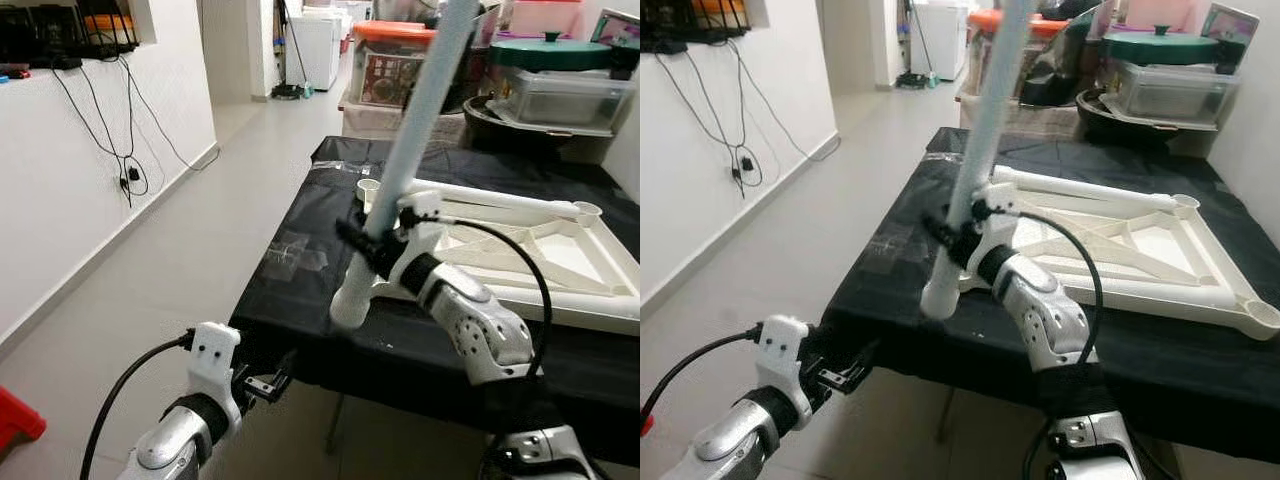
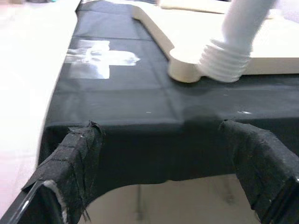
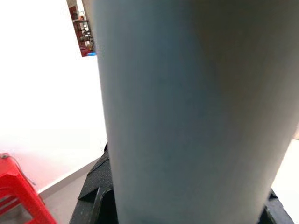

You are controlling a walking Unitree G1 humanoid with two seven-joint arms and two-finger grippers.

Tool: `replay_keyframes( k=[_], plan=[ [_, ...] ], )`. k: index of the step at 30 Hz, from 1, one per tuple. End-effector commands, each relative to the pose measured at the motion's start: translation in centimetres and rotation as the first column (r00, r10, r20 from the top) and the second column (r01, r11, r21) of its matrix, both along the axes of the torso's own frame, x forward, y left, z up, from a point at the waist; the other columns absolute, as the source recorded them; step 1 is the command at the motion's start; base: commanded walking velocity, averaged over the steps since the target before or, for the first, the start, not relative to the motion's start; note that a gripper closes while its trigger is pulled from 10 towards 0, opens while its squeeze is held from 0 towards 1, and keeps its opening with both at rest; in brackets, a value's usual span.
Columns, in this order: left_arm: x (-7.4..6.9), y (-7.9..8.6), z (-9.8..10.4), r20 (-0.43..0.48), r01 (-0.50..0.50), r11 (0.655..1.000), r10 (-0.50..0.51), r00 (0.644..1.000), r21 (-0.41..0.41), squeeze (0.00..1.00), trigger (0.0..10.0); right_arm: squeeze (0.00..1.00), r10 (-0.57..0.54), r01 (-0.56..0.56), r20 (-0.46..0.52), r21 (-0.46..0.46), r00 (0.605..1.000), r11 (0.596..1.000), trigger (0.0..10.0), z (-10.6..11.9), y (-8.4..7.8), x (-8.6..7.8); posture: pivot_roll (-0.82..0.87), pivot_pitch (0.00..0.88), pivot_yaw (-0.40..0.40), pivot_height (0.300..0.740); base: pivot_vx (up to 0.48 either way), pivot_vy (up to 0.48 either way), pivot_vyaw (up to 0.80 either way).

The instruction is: Building children table

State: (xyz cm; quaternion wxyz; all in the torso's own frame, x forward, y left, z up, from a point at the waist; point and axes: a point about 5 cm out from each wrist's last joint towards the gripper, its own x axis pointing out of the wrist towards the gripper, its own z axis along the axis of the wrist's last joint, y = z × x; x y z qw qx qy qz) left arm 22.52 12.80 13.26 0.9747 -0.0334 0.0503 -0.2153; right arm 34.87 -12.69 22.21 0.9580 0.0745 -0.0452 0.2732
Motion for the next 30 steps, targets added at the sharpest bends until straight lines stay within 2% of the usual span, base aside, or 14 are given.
replay_keyframes(
  k=[1, 2, 7, 8, 9, 10, 13, 14, 18, 19, 21, 22, 30],
  plan=[
    [0.1, 0.1, -0.3, -0.004, -0.018, 1.000, 0.018, 1.000, 0.015, 0.00, 10.0, 0.00, -0.038, 0.038, 0.024, 0.010, 0.999, 0.999, 0.0, 0.5, -0.4, 0.2, 0.14, 0.000, -0.048, 0.740, 0.000, 0.000, 0.00],
    [0.2, 0.1, -0.2, 0.006, -0.033, 0.999, 0.032, 0.999, 0.019, 0.00, 10.0, 0.00, -0.103, 0.104, 0.059, -0.009, 0.993, 0.995, 0.0, 0.8, -0.7, 0.4, 0.14, 0.000, -0.048, 0.740, 0.000, 0.000, 0.00],
    [0.2, 0.1, -0.2, 0.017, -0.047, 0.999, 0.047, 0.999, 0.021, 0.00, 10.0, 0.00, -0.154, 0.156, 0.091, -0.020, 0.984, 0.988, 0.0, 1.0, -1.0, 0.5, 0.14, 0.000, -0.048, 0.740, 0.000, 0.000, 0.00],
    [0.4, 0.1, -0.1, 0.028, -0.068, 0.997, 0.067, 0.997, 0.034, 0.00, 10.0, 0.00, -0.250, 0.257, 0.127, -0.048, 0.960, 0.965, 0.0, 1.3, -1.6, 0.8, 0.14, 0.000, -0.045, 0.740, 0.000, 0.000, 0.00],
    [0.4, 0.1, -0.1, 0.028, -0.068, 0.997, 0.067, 0.997, 0.034, 0.00, 10.0, 0.00, -0.250, 0.257, 0.127, -0.048, 0.960, 0.965, 0.0, 1.3, -1.6, 0.8, 0.14, 0.000, -0.045, 0.740, 0.000, 0.000, 0.00],
    [0.5, 0.2, -0.1, 0.040, -0.086, 0.995, 0.085, 0.996, 0.042, 0.00, 10.0, 0.00, -0.318, 0.330, 0.158, -0.061, 0.935, 0.942, 0.0, 1.4, -1.9, 1.0, 0.14, 0.000, -0.045, 0.740, 0.000, 0.000, 0.00],
    [0.5, 0.2, -0.1, 0.040, -0.086, 0.995, 0.085, 0.996, 0.042, 0.00, 10.0, 0.00, -0.318, 0.330, 0.158, -0.061, 0.935, 0.942, 0.0, 1.4, -1.9, 1.0, 0.14, 0.000, -0.045, 0.740, 0.000, 0.000, 0.00],
    [0.6, 0.1, 0.0, 0.048, -0.108, 0.994, 0.106, 0.993, 0.035, 0.00, 10.0, 0.00, -0.370, 0.379, 0.157, -0.028, 0.916, 0.925, 0.0, 1.5, -2.3, 1.1, 0.13, 0.000, -0.047, 0.740, 0.000, 0.000, 0.00],
    [0.6, 0.1, 0.0, 0.048, -0.108, 0.994, 0.106, 0.993, 0.035, 0.00, 10.0, 0.00, -0.370, 0.379, 0.157, -0.028, 0.916, 0.925, 0.0, 1.5, -2.3, 1.1, 0.13, 0.000, -0.047, 0.740, 0.000, 0.000, 0.00],
    [0.8, 0.1, 0.2, 0.064, -0.134, 0.991, 0.132, 0.989, 0.023, 0.00, 10.0, 0.00, -0.399, 0.406, 0.166, -0.008, 0.902, 0.914, 2.0, 1.6, -2.1, 1.0, 0.14, 0.000, -0.050, 0.740, 0.000, 0.000, 0.00],
    [0.8, 0.1, 0.2, 0.064, -0.134, 0.991, 0.132, 0.989, 0.023, 0.00, 10.0, 0.00, -0.399, 0.406, 0.166, -0.008, 0.902, 0.914, 2.0, 1.6, -2.1, 1.0, 0.14, 0.000, -0.050, 0.740, 0.000, 0.000, 0.00],
    [1.1, 0.2, 0.6, 0.077, -0.143, 0.990, 0.143, 0.987, 0.003, 0.00, 10.0, 0.00, -0.376, 0.379, 0.171, 0.019, 0.910, 0.925, 10.0, 1.8, -1.2, 0.9, 0.14, 0.000, -0.053, 0.740, 0.285, 0.000, 0.00],
    [1.3, 0.1, 0.9, 0.091, -0.143, 0.990, 0.144, 0.985, -0.015, 0.00, 10.0, 0.00, -0.343, 0.341, 0.182, 0.043, 0.922, 0.939, 10.0, 2.0, -0.2, 0.7, 0.14, 0.000, -0.054, 0.740, 0.295, 0.000, 0.00]
  ],
)
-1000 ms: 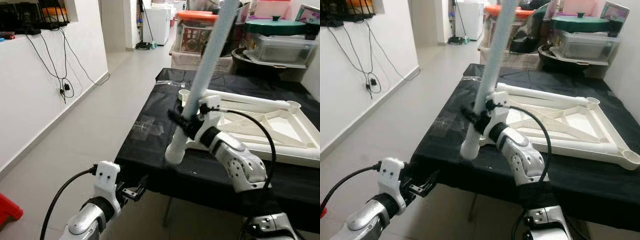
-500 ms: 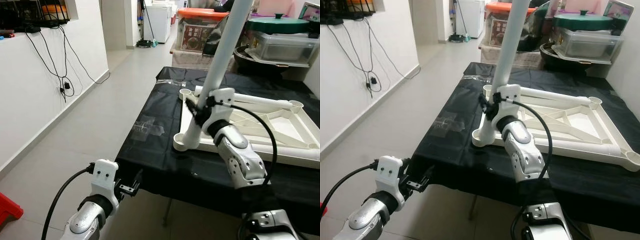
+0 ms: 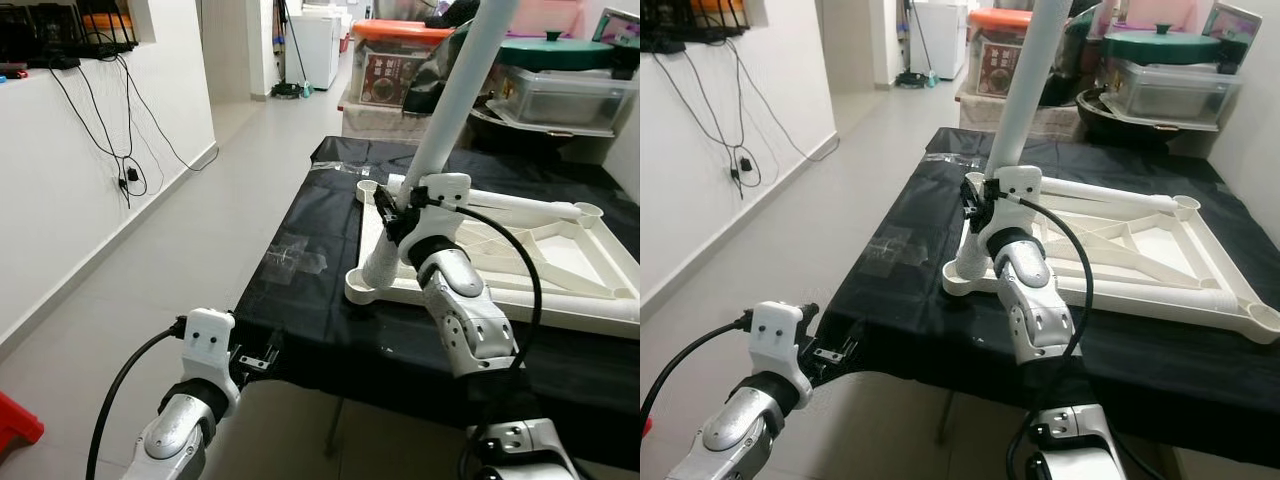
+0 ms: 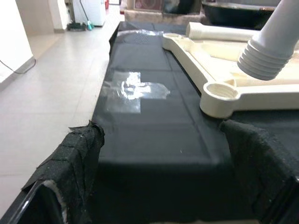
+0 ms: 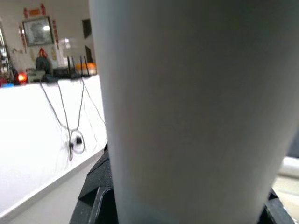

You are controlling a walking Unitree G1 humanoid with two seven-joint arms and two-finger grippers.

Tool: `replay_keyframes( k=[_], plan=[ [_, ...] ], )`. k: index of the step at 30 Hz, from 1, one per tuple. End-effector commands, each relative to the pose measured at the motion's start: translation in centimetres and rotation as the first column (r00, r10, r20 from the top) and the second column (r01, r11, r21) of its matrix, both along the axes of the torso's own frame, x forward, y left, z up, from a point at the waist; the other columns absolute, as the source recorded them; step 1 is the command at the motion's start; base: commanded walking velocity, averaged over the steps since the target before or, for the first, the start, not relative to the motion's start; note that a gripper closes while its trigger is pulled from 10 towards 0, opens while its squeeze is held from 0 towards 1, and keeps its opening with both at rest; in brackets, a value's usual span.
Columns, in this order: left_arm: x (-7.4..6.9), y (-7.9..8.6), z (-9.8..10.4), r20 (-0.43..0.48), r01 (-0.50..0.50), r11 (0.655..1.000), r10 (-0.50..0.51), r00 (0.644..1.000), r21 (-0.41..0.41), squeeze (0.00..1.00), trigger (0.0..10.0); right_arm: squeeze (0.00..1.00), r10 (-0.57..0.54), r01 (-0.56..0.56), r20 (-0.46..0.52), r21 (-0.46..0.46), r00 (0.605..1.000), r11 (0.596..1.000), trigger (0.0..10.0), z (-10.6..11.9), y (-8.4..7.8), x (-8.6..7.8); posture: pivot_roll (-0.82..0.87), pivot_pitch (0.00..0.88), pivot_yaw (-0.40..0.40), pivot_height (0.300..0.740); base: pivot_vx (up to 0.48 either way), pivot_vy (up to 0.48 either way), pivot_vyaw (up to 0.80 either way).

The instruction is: Building children table

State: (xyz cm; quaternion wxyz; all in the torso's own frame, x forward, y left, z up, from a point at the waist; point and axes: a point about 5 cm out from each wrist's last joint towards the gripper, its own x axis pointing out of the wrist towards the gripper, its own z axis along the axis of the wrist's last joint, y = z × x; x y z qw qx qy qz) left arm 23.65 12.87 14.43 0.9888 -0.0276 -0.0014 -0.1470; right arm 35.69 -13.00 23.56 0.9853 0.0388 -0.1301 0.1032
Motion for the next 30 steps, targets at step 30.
replay_keyframes(
  k=[30],
  plan=[
    [0.2, -1.1, -0.2, -0.005, 0.025, 0.999, -0.025, 1.000, -0.033, 0.00, 10.0, 0.00, 0.009, -0.011, 0.051, 0.032, 0.999, 0.999, 10.0, 0.2, 0.3, -0.3, 0.13, 0.000, -0.051, 0.740, 0.281, 0.000, 0.00]
  ],
)
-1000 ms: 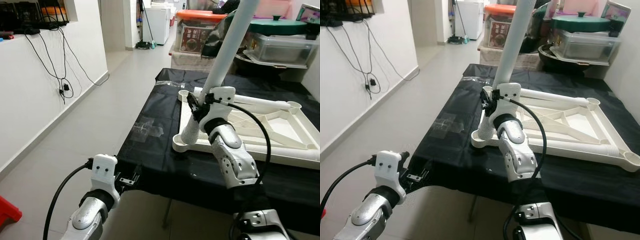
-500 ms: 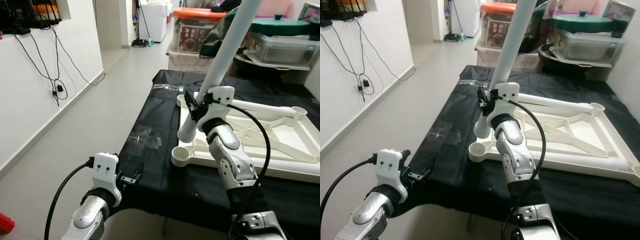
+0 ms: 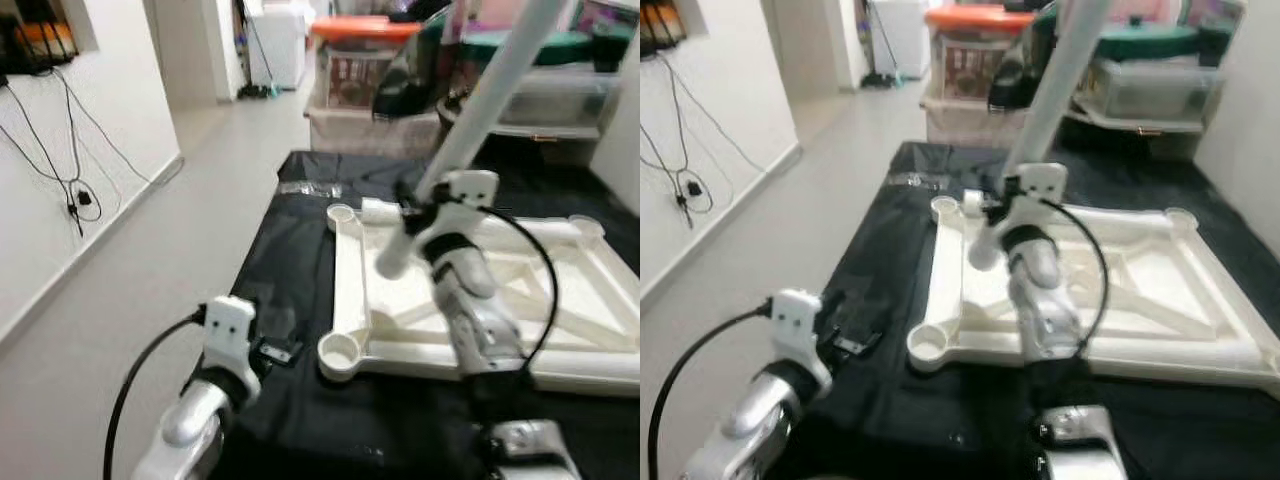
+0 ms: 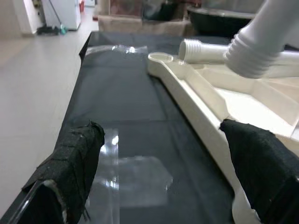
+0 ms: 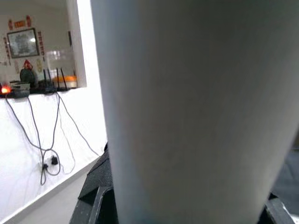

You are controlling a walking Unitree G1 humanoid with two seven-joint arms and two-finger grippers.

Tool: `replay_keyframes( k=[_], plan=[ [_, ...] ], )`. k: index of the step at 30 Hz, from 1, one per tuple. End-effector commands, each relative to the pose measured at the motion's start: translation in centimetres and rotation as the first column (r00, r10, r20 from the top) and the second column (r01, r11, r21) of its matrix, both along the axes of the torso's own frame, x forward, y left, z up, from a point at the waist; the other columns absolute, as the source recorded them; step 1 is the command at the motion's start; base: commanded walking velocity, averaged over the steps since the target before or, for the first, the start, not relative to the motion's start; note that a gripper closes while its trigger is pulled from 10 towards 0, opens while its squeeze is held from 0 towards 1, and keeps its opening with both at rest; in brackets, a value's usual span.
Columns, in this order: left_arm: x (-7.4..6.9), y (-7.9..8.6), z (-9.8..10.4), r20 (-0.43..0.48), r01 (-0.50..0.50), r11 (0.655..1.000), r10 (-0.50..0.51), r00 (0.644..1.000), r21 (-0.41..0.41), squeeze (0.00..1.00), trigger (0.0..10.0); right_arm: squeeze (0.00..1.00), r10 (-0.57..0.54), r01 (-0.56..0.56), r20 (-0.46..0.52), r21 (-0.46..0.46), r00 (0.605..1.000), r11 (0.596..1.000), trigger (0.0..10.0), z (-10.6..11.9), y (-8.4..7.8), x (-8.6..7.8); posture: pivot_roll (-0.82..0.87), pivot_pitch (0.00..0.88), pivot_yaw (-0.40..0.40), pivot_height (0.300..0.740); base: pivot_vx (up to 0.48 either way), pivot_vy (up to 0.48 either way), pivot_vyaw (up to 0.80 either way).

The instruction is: Building children table

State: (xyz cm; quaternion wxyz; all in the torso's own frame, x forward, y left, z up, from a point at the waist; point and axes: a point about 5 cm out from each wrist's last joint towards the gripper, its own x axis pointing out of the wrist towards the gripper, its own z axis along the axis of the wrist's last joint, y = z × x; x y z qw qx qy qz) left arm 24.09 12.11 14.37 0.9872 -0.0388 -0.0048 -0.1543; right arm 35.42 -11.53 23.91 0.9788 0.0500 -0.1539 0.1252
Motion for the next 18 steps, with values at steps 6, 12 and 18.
replay_keyframes(
  k=[6, 12, 18],
  plan=[
    [-0.2, -0.3, -0.3, -0.014, 0.006, 1.000, -0.006, 1.000, -0.005, 0.00, 10.0, 0.00, -0.005, 0.005, 0.005, 0.015, 1.000, 1.000, 10.0, 0.0, -1.0, 0.0, 0.13, 0.000, -0.052, 0.740, 0.000, 0.000, 0.00],
    [-0.4, -0.6, -0.4, -0.012, 0.008, 1.000, -0.008, 1.000, 0.003, 0.00, 10.0, 0.00, 0.103, -0.103, 0.015, 0.027, 0.995, 0.994, 10.0, 0.4, -0.2, -0.2, 0.13, 0.000, -0.055, 0.740, 0.000, 0.000, 0.67],
    [-0.4, -0.7, -0.4, -0.006, 0.005, 1.000, -0.005, 1.000, 0.000, 0.00, 10.0, 0.00, 0.143, -0.144, 0.024, 0.032, 0.989, 0.989, 10.0, 0.9, 0.0, -0.2, 0.13, 0.000, -0.058, 0.740, 0.000, 0.000, 0.80]
  ],
)
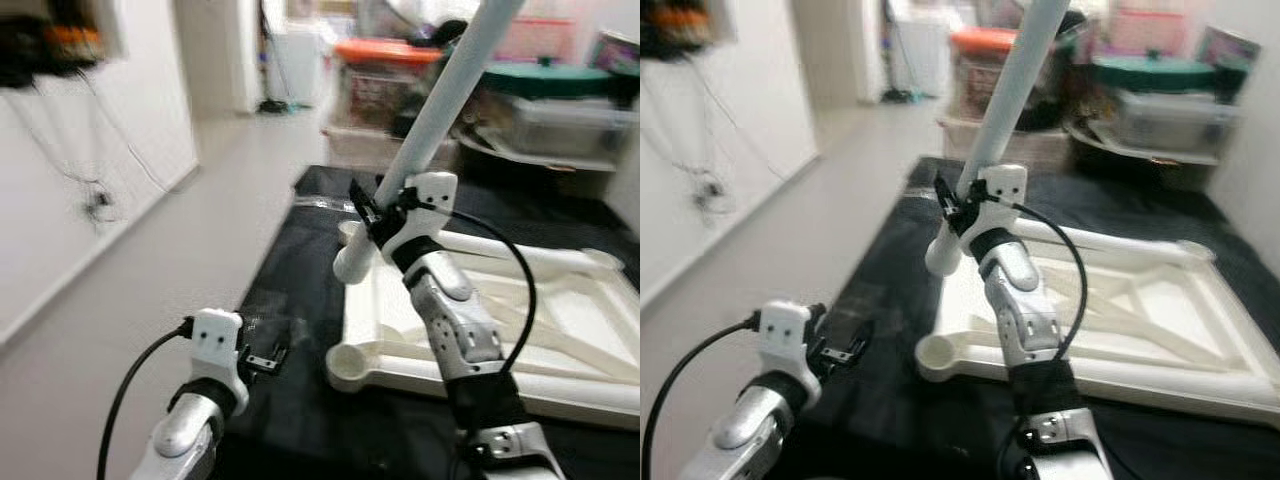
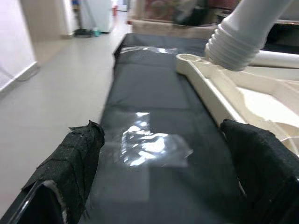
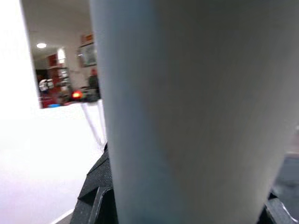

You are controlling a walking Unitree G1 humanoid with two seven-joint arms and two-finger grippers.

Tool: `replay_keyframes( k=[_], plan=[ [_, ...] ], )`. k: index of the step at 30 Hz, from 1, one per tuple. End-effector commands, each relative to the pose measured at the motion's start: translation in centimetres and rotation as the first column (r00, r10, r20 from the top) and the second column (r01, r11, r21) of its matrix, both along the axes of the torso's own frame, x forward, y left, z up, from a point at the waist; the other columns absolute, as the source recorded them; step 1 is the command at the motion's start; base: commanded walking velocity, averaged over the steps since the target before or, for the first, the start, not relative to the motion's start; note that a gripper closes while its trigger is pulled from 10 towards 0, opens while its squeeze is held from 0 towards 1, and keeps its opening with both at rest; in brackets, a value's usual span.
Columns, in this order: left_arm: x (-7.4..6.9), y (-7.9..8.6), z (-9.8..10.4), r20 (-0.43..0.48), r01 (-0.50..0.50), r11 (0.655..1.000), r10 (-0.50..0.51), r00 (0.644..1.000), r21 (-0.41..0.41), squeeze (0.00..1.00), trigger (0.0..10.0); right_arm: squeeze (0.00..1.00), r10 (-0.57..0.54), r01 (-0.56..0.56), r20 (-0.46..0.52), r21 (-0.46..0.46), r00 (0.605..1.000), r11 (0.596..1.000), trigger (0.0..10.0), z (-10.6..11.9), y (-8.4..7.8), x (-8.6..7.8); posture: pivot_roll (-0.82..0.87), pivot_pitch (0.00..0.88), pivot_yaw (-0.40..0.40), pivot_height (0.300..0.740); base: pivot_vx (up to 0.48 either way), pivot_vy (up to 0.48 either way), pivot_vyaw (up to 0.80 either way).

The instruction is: Building children table

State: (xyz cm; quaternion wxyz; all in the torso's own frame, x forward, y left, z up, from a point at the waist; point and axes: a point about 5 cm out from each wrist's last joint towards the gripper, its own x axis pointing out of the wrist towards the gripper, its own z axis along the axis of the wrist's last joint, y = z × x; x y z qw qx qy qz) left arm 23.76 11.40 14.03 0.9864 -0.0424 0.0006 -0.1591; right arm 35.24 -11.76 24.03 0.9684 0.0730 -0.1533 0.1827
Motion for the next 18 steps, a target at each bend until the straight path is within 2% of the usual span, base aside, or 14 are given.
replay_keyframes(
  k=[1, 10, 14, 18],
  plan=[
    [-0.08, 0.05, -0.01, 0.006, -0.005, 1.000, 0.005, 1.000, 0.006, 0.00, 10.0, 0.00, 0.021, -0.022, 0.020, 0.007, 1.000, 1.000, 10.0, 0.74, 0.26, -0.04, 0.13, 0.000, -0.058, 0.740, 0.000, 0.000, 0.80],
    [-0.06, 0.08, -0.31, -0.003, -0.013, 0.999, 0.013, 1.000, 0.029, 0.00, 10.0, 0.00, 0.044, -0.044, 0.009, 0.000, 0.999, 0.999, 10.0, 0.59, 0.47, -0.13, 0.13, 0.000, -0.059, 0.740, 0.000, 0.000, 0.80],
    [-0.04, 0.14, -0.35, -0.004, -0.015, 0.999, 0.015, 1.000, 0.032, 0.00, 10.0, 0.00, 0.051, -0.051, 0.000, -0.001, 0.999, 0.999, 10.0, 0.39, 0.64, -0.16, 0.13, 0.000, -0.058, 0.740, 0.000, 0.000, 0.52],
    [-0.05, 0.25, -0.42, -0.008, -0.022, 0.999, 0.023, 1.000, 0.034, 0.00, 10.0, 0.00, 0.054, -0.054, -0.018, 0.002, 0.998, 0.999, 10.0, 0.11, 0.72, -0.12, 0.13, 0.000, -0.058, 0.740, 0.000, 0.000, 0.00]
  ],
)
